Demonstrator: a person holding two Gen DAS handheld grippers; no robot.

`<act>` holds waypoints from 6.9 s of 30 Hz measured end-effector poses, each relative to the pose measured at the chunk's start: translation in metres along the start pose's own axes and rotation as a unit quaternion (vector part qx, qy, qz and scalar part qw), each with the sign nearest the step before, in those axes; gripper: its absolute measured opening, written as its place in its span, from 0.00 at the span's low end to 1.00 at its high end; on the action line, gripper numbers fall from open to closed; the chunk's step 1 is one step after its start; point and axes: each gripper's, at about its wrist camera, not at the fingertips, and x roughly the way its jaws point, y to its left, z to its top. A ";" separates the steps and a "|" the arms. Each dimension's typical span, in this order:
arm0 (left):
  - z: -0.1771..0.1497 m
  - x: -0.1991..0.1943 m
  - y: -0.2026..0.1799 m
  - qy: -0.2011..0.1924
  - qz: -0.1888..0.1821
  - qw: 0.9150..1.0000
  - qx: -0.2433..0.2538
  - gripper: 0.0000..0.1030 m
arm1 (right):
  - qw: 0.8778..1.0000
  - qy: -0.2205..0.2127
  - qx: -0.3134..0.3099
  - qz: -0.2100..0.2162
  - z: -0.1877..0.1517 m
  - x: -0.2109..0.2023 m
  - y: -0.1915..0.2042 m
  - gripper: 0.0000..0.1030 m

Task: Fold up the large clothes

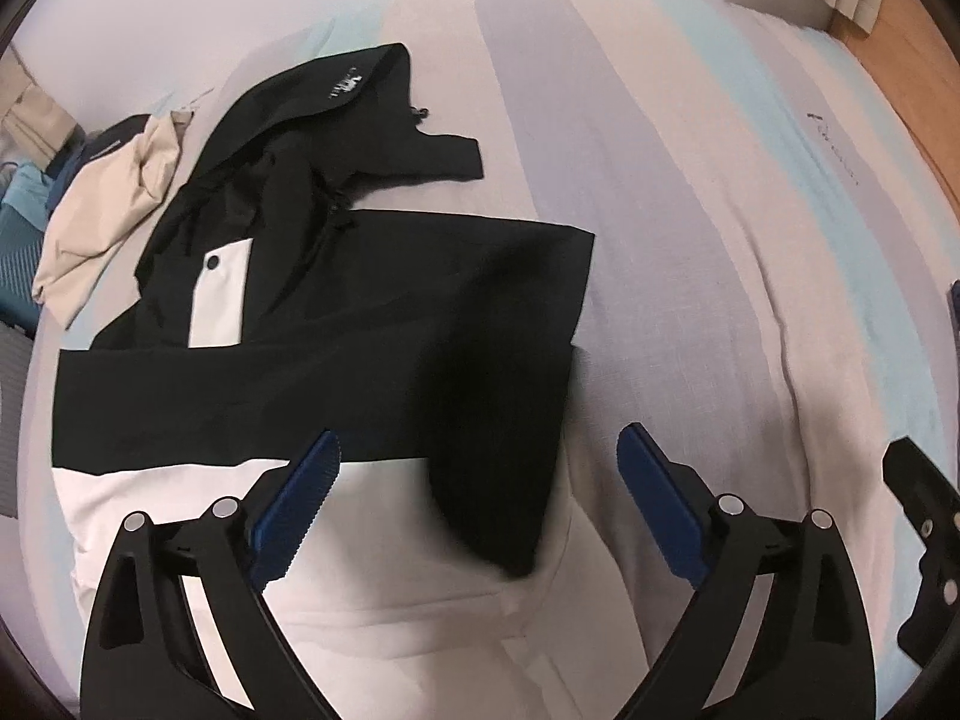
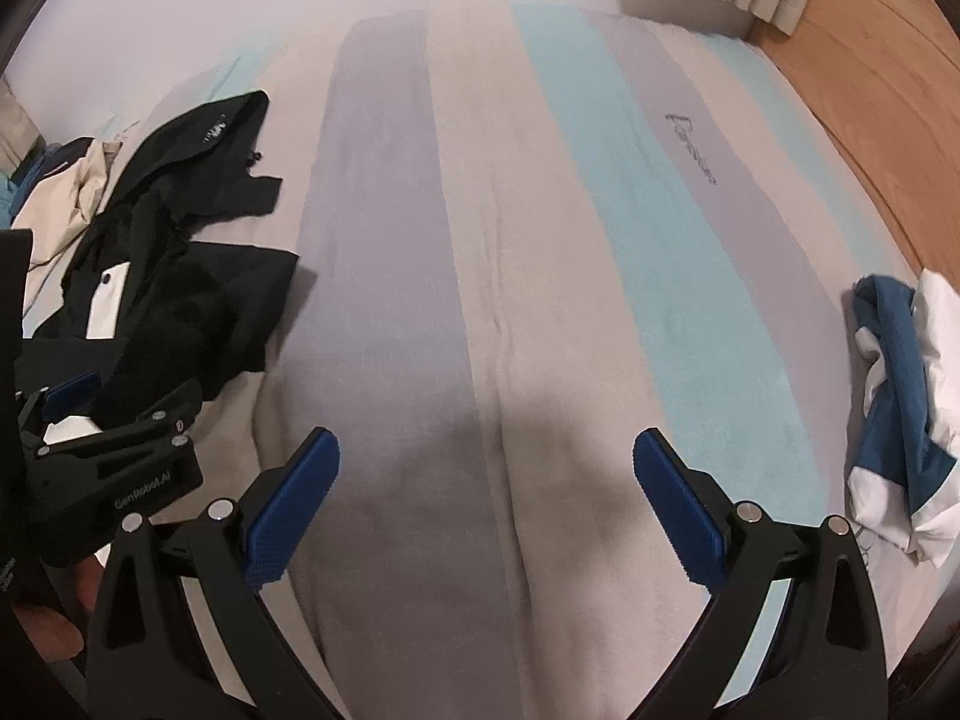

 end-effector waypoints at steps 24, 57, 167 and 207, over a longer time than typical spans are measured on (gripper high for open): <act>0.046 -0.049 0.261 -0.042 -0.060 0.997 -0.008 0.94 | 0.987 -0.083 -0.116 0.077 0.096 -0.065 0.233 0.93; 0.235 0.160 0.324 -0.017 -0.133 0.989 0.063 0.94 | 0.979 0.030 -0.158 0.122 0.308 0.206 0.290 0.93; 0.154 -0.003 0.345 -0.148 -0.134 0.979 0.043 0.02 | 0.956 -0.157 -0.227 0.101 0.197 -0.024 0.293 0.00; -0.096 -0.003 0.290 -0.124 -0.033 0.992 0.011 0.02 | 0.968 -0.056 -0.238 0.049 -0.001 -0.020 0.253 0.00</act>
